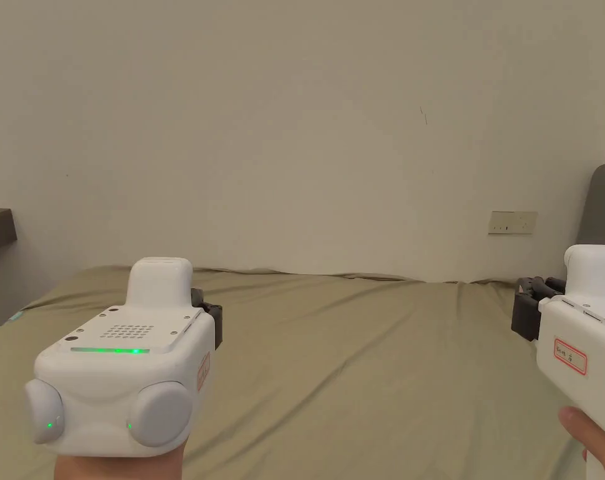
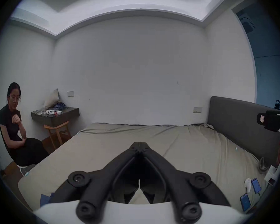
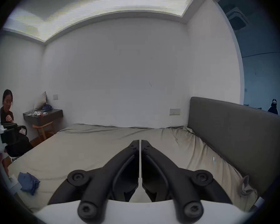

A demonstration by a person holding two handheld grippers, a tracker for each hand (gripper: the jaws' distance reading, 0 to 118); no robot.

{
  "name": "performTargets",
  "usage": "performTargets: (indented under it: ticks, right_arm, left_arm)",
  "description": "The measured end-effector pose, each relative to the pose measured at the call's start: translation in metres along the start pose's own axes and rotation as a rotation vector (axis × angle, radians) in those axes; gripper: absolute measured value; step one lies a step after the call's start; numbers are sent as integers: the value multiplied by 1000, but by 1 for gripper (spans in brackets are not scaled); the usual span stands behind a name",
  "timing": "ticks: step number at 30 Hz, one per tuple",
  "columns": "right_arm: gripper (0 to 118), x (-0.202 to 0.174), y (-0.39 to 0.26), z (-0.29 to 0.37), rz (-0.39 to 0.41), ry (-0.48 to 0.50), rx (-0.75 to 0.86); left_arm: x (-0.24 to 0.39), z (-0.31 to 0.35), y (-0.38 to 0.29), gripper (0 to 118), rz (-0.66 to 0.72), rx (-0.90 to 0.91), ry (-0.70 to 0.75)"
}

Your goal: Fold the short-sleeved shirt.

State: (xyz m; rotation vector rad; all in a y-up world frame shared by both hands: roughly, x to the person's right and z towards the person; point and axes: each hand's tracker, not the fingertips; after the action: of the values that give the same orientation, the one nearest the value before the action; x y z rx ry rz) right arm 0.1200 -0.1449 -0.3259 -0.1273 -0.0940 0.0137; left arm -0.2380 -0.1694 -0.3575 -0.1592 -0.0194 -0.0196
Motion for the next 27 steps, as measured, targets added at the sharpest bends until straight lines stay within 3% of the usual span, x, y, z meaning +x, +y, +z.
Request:
performTargets:
  ticks: [4,5,6,7,8,9,16,26,27]
  right_arm:
    - [7,2,-1,0,-5,4,-9]
    - [26,3,0,0,-5,7,-15]
    - [62,5,1,0,0,24,-25]
    - [108,5,3,0,-11,29,-41]
    - [118,3,3,-4,-40,4,-85]
    - [118,-1,9,-10,-33,5,-28]
    - [118,-18,7,-23,-24,-105,-92]
    - [118,-9,6,-5,-83,-66,-78]
    - [118,-9,6,-6,-82,-68,-77]
  left_arm:
    - [-1,2,1,0,18,-8,-15]
    - [-1,2,2,1,16,-3,-20]
    - [-2,5,3,31,6,9,-33]
    - [0,6,5,95,-7,26,-25]
    - [2,3,7,118,-12,12,-14]
    - [3,10,8,118,-34,36,-73]
    - [-2,14,14,118,18,25,-86]
    - [5,17,14,118,-41,24,-26]
    - [4,18,19,118,-83,109,-18]
